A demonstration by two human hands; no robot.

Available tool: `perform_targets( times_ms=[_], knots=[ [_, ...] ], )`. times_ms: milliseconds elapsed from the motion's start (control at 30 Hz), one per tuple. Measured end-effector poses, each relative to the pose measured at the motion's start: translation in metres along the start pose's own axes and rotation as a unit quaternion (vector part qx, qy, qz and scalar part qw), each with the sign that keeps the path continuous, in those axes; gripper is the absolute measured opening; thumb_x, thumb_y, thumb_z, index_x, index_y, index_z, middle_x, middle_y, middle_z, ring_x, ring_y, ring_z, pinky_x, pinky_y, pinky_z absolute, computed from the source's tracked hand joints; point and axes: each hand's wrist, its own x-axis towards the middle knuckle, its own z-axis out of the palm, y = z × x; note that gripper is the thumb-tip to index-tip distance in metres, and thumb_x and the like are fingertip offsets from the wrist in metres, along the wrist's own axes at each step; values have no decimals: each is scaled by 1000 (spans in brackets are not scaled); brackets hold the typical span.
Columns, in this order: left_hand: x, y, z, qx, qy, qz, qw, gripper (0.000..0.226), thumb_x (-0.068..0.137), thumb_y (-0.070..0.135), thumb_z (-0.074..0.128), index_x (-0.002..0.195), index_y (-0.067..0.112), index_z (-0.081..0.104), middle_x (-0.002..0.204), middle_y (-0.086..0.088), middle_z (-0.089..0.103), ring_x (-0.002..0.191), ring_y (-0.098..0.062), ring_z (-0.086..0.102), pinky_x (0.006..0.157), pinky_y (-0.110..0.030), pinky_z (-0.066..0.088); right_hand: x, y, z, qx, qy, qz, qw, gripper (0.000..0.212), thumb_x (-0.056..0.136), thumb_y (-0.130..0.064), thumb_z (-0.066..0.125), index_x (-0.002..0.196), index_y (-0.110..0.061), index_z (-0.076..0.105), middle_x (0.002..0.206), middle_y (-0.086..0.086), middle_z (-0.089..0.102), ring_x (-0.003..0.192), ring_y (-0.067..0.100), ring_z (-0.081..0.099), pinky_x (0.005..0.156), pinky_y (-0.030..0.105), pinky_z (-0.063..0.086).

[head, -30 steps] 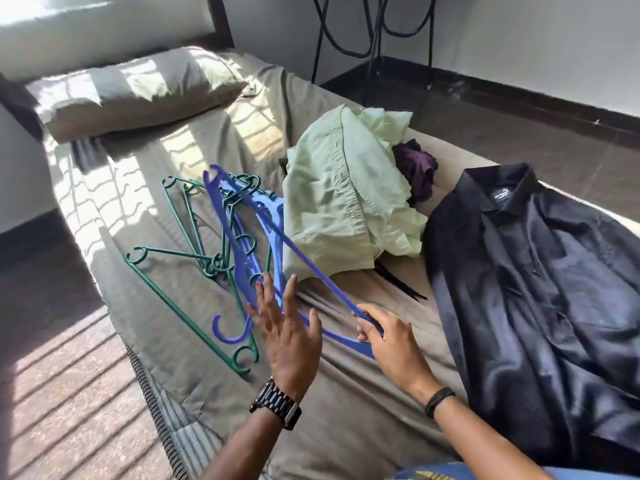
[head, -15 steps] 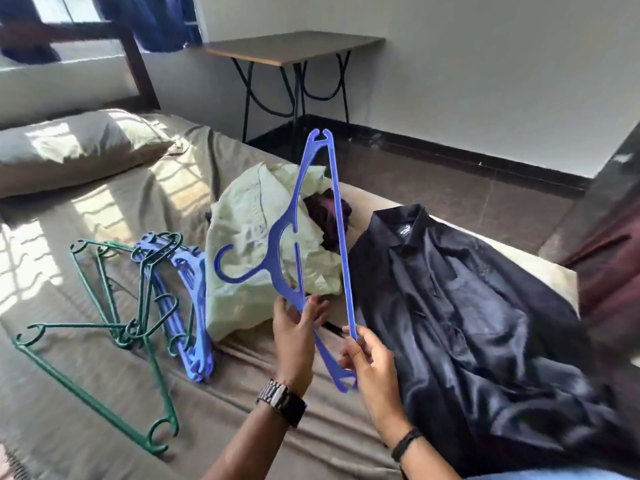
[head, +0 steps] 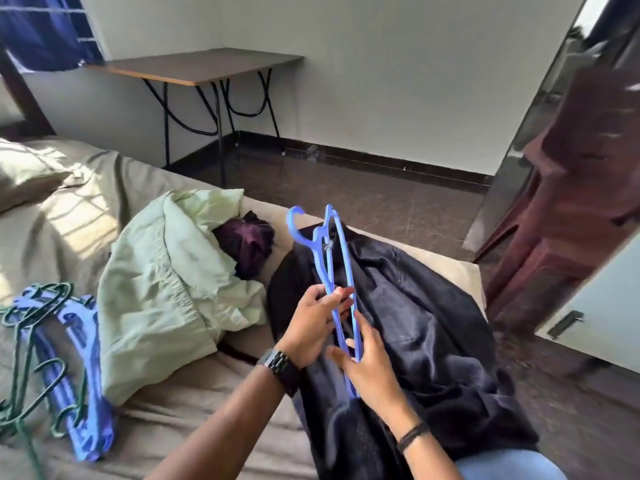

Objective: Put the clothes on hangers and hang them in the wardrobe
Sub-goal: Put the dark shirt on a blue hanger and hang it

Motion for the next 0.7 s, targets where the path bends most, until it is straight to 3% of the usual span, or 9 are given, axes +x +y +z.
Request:
perform_targets(
  times_ms=[100, 167, 233, 333, 433, 500, 567, 700],
  knots=[
    [18, 0, 17, 60, -36, -3, 998, 5, 94, 10, 54, 98, 12, 53, 99, -7, 67, 86, -17, 61, 83, -28, 50, 15, 4, -21, 3, 27, -13, 1000, 55, 91, -2, 58, 134, -30, 39, 138, -4, 45, 127, 6, 45, 95, 2, 34],
    [35, -2, 20, 117, -32, 12, 993, 8, 95, 12, 54, 99, 16, 60, 93, -3, 61, 84, -13, 53, 76, -24, 43, 25, 5, -36, 37, 43, 7, 998, 44, 96, -4, 49, 129, -32, 41, 136, -1, 50, 117, 12, 53, 99, 18, 43],
    [54, -8, 17, 155, 24, 37, 987, 10, 94, 13, 57, 101, 17, 63, 99, -5, 62, 92, -14, 50, 76, -23, 39, 33, 7, -52, 135, 39, 54, 989, 38, 100, -9, 44, 132, -29, 47, 128, 2, 58, 102, 19, 62, 88, 30, 54],
    [76, -11, 13, 97, 110, 18, 989, 33, 92, 14, 61, 122, 14, 50, 118, -10, 56, 101, -16, 51, 92, -31, 40, 41, 8, -70, 295, 15, 88, 951, 34, 100, -11, 41, 129, -24, 52, 117, 7, 67, 99, 30, 66, 87, 39, 56],
    [95, -5, 12, 27, 87, -14, 996, 20, 97, 17, 53, 115, 17, 43, 100, -2, 58, 86, -13, 56, 83, -33, 45, 49, 10, -79, 355, -5, 105, 929, 30, 99, -8, 39, 122, -21, 54, 112, 16, 69, 97, 36, 68, 90, 47, 53],
    [107, 2, 12, -9, 65, -25, 998, 2, 100, 12, 46, 100, 14, 47, 91, -6, 60, 74, -17, 63, 73, -34, 52, 56, 11, -86, 322, -31, 117, 939, 29, 98, -4, 42, 121, -18, 54, 109, 20, 69, 94, 37, 68, 85, 44, 56],
    [117, 6, 12, -35, 64, -28, 997, 14, 99, 1, 40, 93, 12, 47, 84, -11, 62, 61, -17, 67, 66, -34, 57, 66, 11, -92, 236, -60, 138, 960, 31, 95, 3, 46, 120, -13, 54, 105, 20, 68, 87, 33, 69, 75, 37, 58],
    [132, -1, 18, -38, 30, -38, 998, 16, 98, -4, 39, 92, 8, 47, 75, -12, 64, 61, -20, 68, 78, -39, 56, 98, 8, -97, 48, -32, 178, 982, 20, 96, -4, 49, 115, -11, 52, 92, 8, 64, 69, 20, 64, 61, 31, 52]
  ],
)
